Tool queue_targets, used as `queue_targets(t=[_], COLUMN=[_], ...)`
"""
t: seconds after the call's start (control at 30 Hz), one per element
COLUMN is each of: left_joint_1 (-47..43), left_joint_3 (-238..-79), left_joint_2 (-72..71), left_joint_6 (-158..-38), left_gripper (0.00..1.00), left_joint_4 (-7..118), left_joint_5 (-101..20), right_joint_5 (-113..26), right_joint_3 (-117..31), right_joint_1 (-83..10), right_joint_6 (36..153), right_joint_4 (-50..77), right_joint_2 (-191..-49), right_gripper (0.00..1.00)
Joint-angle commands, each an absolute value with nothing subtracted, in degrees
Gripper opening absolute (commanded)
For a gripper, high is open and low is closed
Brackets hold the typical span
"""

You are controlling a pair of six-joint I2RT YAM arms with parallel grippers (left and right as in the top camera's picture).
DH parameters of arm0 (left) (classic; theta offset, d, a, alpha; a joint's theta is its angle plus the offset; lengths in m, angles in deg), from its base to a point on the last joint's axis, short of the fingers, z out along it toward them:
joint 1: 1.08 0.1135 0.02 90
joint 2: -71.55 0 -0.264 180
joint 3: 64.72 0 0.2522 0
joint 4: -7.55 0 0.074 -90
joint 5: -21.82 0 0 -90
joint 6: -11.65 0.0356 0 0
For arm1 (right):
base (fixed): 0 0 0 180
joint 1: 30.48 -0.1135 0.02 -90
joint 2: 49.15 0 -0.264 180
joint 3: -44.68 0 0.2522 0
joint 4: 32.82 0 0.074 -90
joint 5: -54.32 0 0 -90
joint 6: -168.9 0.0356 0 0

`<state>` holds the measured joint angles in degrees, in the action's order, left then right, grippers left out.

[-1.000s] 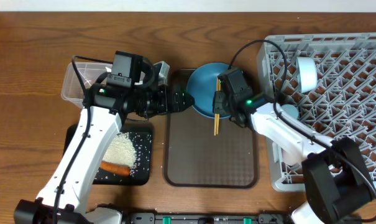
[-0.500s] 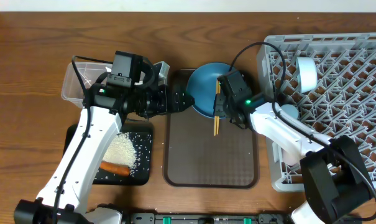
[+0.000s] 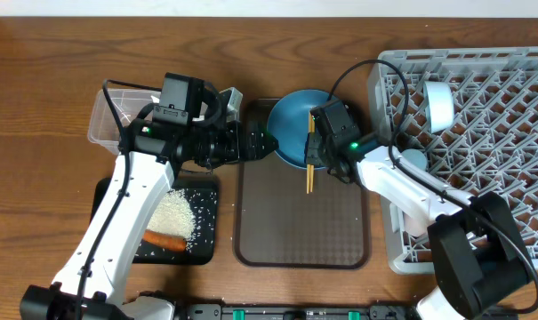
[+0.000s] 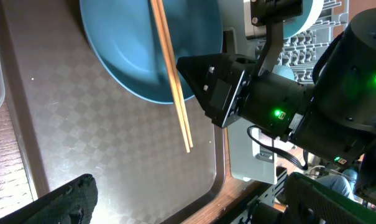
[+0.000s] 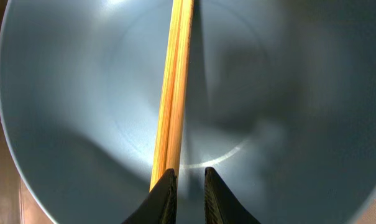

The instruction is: Sort waste into correct bins and load items into the dishwasher rack

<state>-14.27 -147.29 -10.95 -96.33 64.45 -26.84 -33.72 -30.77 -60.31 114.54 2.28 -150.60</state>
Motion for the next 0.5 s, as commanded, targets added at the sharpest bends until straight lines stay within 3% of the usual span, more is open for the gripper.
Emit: queue_targets(t=[0.0,0.47], left_joint_1=[-14.11,-14.11], left_joint_3=[-147.64,-147.64], left_joint_2=[-10.40,-10.40], left_joint_6=[-95.80,-95.78], left_gripper=[0.98,0.98], left_joint_4=[64.54,64.51], left_joint_5=[-27.34,-27.34], right_joint_5=[-32.87,-32.30], right_joint_3=[-30.33,-30.29], right_joint_1=[-61.31,-61.31], right_joint_6=[115.32,115.32], right_joint_4=[1.89,0.45], right_joint_2=[-151.50,-151.50], right_gripper=[0.16,0.20])
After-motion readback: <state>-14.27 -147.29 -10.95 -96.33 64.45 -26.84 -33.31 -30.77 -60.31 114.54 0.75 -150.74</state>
